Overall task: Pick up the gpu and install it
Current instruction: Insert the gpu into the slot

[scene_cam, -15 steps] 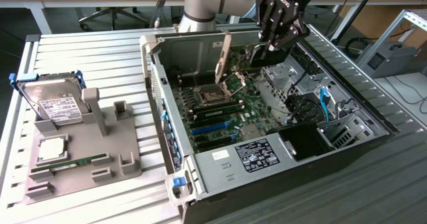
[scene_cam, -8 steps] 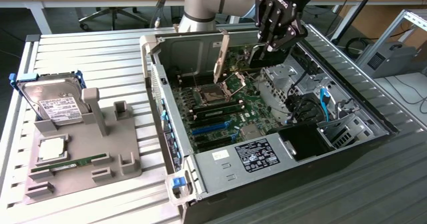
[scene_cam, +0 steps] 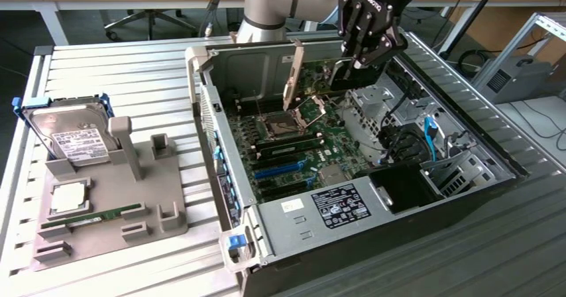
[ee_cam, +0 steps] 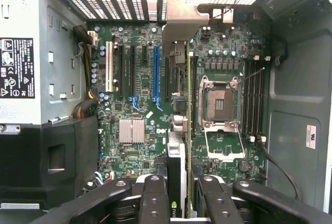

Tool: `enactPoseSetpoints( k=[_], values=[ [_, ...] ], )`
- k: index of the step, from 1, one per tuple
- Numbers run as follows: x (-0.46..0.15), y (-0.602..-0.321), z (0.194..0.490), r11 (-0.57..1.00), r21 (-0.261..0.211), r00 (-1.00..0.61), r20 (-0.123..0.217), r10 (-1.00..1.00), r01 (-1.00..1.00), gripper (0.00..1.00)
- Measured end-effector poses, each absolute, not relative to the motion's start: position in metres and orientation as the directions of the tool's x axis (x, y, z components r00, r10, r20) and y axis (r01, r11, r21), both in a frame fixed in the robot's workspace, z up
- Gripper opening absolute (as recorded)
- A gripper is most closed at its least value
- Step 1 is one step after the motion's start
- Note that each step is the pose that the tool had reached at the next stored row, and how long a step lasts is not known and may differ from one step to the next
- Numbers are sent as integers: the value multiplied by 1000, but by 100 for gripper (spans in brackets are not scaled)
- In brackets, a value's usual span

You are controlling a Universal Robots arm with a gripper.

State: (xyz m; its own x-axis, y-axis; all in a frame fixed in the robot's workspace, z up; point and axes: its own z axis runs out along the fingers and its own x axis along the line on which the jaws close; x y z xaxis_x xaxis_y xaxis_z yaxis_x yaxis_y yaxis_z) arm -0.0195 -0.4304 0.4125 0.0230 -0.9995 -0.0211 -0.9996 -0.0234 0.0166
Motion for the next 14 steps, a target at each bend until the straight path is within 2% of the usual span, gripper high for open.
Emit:
enactPoseSetpoints(
  k=[14],
  values=[
    [-20,-429,410,-23,17,23,-21,-1000,-1000,27]
  ],
)
